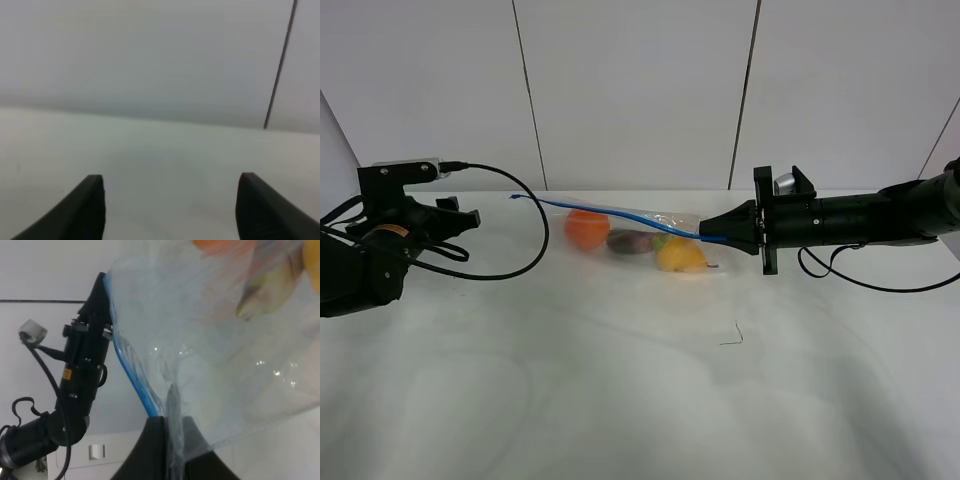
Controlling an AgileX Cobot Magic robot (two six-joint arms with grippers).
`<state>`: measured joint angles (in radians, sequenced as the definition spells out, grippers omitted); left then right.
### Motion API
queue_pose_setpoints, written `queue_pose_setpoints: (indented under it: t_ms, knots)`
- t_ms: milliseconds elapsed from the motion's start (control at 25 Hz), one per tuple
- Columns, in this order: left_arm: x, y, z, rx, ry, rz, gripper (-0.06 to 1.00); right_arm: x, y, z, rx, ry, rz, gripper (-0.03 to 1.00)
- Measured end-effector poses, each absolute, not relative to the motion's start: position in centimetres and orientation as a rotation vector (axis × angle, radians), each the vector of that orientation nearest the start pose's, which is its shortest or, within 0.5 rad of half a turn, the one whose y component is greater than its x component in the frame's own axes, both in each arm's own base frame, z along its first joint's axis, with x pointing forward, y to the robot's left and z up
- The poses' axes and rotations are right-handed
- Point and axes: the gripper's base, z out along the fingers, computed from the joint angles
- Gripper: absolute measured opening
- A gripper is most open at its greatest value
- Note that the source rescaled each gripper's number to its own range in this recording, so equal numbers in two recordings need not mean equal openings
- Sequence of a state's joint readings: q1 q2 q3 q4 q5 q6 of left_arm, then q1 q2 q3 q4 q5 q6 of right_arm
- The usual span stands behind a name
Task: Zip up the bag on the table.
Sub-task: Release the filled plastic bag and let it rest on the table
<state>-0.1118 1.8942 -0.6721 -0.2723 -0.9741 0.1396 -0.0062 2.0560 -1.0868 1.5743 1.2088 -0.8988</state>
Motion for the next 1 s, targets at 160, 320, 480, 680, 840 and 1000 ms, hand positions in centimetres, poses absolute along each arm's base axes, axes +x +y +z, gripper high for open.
queue_pose_setpoints:
  t_ms: [160, 320, 480, 680, 840, 1000]
  knots:
    - [34.6, -1.1, 14.0, -0.009, 1.986, 0.056, 0.57, 36.3, 8.3, 15.1, 0.233, 2.362, 1.777, 0.00]
    - [36.0, -0.9, 14.8, 0.034, 2.299, 0.008, 0.57, 36.3, 8.3, 15.1, 0.233, 2.362, 1.777, 0.00]
    - [37.1, -1.1, 16.5, 0.106, 2.490, -0.010, 0.57, 36.3, 8.3, 15.1, 0.233, 2.362, 1.777, 0.00]
    - [37.7, -1.3, 18.1, 0.132, 2.596, -0.028, 0.72, 36.3, 8.3, 15.1, 0.233, 2.362, 1.777, 0.00]
    - [37.8, -1.4, 19.5, 0.134, 2.705, -0.053, 0.78, 36.3, 8.3, 15.1, 0.233, 2.362, 1.777, 0.00]
    - [37.5, -1.5, 21.6, 0.147, 2.853, -0.081, 0.79, 36.3, 8.3, 15.1, 0.233, 2.362, 1.777, 0.00]
